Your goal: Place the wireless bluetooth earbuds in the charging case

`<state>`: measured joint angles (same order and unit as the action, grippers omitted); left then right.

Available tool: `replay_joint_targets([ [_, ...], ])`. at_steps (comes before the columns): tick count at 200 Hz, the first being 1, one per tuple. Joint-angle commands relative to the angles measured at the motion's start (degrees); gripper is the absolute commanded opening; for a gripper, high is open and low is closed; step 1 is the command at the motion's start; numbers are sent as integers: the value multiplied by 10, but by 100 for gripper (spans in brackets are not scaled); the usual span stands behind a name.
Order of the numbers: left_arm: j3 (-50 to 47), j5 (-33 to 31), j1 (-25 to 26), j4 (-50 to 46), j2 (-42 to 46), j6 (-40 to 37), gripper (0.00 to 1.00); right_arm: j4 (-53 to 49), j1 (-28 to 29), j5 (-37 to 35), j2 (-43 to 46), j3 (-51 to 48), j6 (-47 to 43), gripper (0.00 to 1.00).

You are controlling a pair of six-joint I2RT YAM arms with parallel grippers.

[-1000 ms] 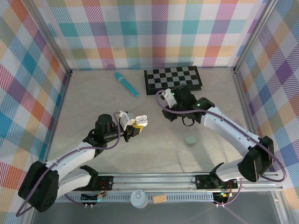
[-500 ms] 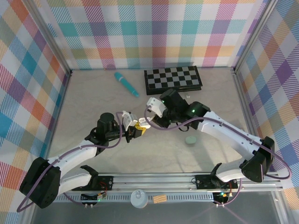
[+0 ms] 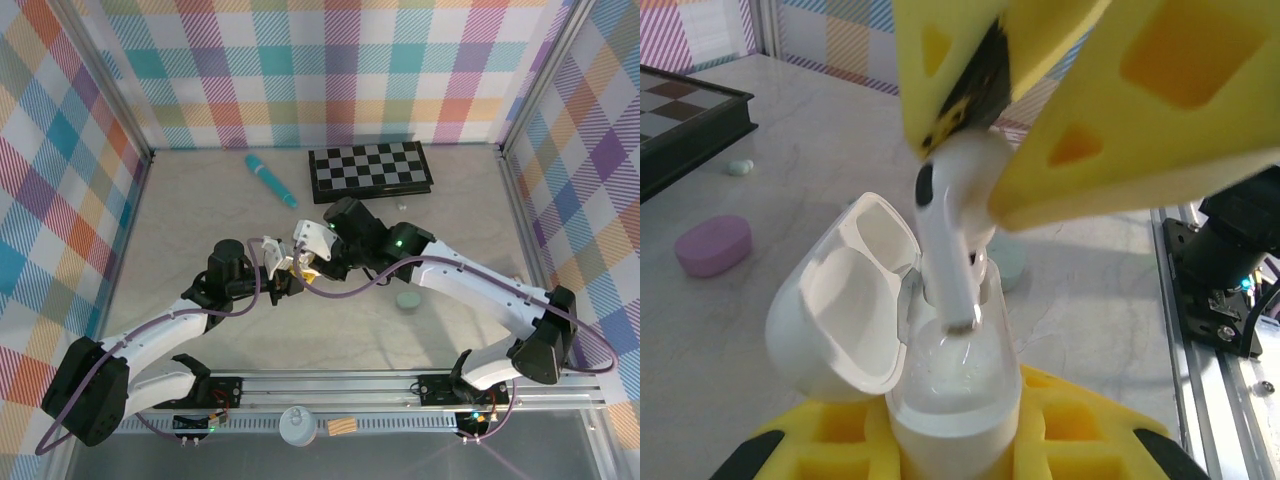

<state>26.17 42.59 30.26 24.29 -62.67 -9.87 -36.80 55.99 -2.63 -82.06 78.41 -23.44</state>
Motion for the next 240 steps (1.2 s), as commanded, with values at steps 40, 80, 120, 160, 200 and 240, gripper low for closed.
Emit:
replay_joint_targets([
  [40,12,15,6,24,14,13,6,6,10,0,-13,10,-30,17],
  [80,13,13,6,23,16,13,6,-7,10,-15,-11,10,-39,17],
  [120,14,10,6,21,16,12,6,-18,13,-26,-14,14,-44,17],
  [160,19,12,6,21,17,13,6,-25,18,-16,-18,16,-52,17],
  [200,20,14,6,19,16,13,6,-17,26,-1,-24,17,-62,17],
  [240,20,15,6,17,20,13,6,-6,29,8,-30,17,-78,18],
])
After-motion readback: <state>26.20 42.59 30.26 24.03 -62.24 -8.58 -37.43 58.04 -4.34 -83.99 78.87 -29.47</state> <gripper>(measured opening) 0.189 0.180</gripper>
